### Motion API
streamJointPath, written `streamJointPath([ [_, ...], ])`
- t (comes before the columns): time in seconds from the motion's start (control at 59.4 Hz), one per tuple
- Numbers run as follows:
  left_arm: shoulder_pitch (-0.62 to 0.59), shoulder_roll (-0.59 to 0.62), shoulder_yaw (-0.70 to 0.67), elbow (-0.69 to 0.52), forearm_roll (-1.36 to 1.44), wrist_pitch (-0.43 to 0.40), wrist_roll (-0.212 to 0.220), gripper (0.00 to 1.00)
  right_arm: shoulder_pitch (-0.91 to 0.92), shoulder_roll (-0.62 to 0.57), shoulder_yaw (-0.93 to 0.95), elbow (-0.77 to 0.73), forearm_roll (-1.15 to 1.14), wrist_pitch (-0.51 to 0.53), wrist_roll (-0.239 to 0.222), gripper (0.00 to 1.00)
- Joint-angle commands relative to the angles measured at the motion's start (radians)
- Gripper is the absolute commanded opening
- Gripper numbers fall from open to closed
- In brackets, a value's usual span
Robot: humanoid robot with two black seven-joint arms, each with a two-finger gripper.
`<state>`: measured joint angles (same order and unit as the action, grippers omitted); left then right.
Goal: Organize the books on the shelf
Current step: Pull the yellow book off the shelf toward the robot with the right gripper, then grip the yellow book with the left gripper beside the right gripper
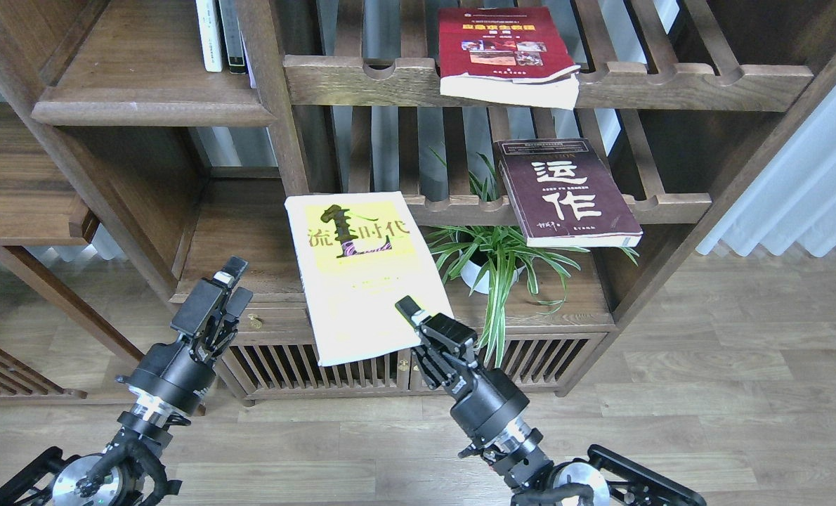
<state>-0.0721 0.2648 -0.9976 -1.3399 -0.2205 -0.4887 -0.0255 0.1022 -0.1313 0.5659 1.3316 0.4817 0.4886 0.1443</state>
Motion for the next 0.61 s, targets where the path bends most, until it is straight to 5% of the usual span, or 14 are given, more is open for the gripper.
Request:
streamJointPath([
  [0.0,0.000,0.025,0.005,-0.007,-0.011,0.000,0.001,0.98,0.004,0.004,-0.027,-0.005,-0.012,0.000,-0.002,0.06],
  [0.27,-0.001,0.192,0.119,-0.015,-0.103,0.000,0.003,0.96,0.005,0.018,-0.040,-0.011,-0.032,0.000,-0.005,0.06],
  [0.59,-0.012,0.209,0.139,-0.036,-0.109,0.000,0.001,0.94,0.005,0.067,-0.041,-0.066,-0.098,0.000,-0.005,0.07],
])
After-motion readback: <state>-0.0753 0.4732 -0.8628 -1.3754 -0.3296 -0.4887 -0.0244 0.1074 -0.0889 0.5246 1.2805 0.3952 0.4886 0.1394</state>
